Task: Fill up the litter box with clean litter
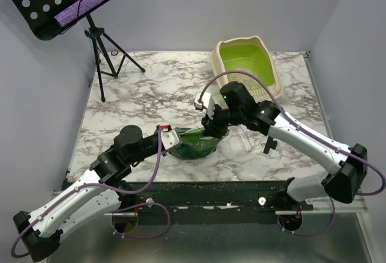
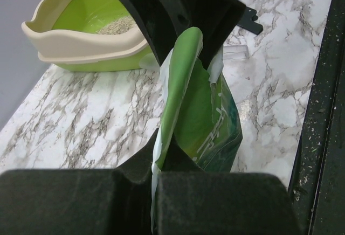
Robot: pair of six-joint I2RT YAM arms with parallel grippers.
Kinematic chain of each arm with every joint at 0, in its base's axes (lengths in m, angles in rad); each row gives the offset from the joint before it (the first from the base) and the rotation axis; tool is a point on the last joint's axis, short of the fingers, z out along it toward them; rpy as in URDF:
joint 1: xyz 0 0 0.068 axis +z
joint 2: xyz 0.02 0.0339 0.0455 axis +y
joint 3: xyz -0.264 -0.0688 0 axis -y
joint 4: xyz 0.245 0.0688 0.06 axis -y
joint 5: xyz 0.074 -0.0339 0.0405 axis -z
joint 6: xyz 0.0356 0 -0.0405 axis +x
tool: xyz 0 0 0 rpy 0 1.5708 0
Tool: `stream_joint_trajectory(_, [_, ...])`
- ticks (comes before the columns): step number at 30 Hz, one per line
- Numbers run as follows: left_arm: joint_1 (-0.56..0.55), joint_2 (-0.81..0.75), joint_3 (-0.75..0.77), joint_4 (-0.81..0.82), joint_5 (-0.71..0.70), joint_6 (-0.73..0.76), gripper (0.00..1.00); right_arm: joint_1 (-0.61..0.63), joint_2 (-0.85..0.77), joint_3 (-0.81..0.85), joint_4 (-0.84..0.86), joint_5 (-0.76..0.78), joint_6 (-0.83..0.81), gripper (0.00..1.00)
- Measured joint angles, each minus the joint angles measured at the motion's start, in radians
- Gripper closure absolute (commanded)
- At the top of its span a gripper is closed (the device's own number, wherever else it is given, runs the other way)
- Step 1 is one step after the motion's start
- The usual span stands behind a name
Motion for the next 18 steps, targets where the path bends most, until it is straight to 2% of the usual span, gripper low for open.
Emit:
stream_joint_trajectory(2, [0.0,0.011,0.001,0.01,0.0,0.0,1.0,0.002,0.031,-0.003,0.0,-0.013,-0.001,0.56])
stream_joint_trajectory(4, [0.0,0.023,0.005,0.012,0.002,0.0,1.0,0.005,0.064,-0.006,0.001,-0.023,-0.003,0.65])
stream_joint_trajectory(6, [0.0,0.042,0.022,0.01,0.002,0.002,1.0,0.006,0.089,-0.012,0.002,-0.025,-0.006,0.96])
stream_joint_trajectory(7, [0.0,0.049,0.03,0.004,0.0,0.003,1.0,0.007,0.098,-0.013,0.002,-0.024,-0.008,1.0])
stream_joint_trajectory(14, [-0.001,0.089,0.091,-0.062,-0.061,0.079,1.0,0.015,0.117,0.0,0.04,0.082,0.056,1.0])
stream_joint_trajectory(18, [-0.006,0.142,0.149,-0.103,-0.138,0.212,1.0,0.018,0.156,0.053,0.069,0.181,0.146,1.0])
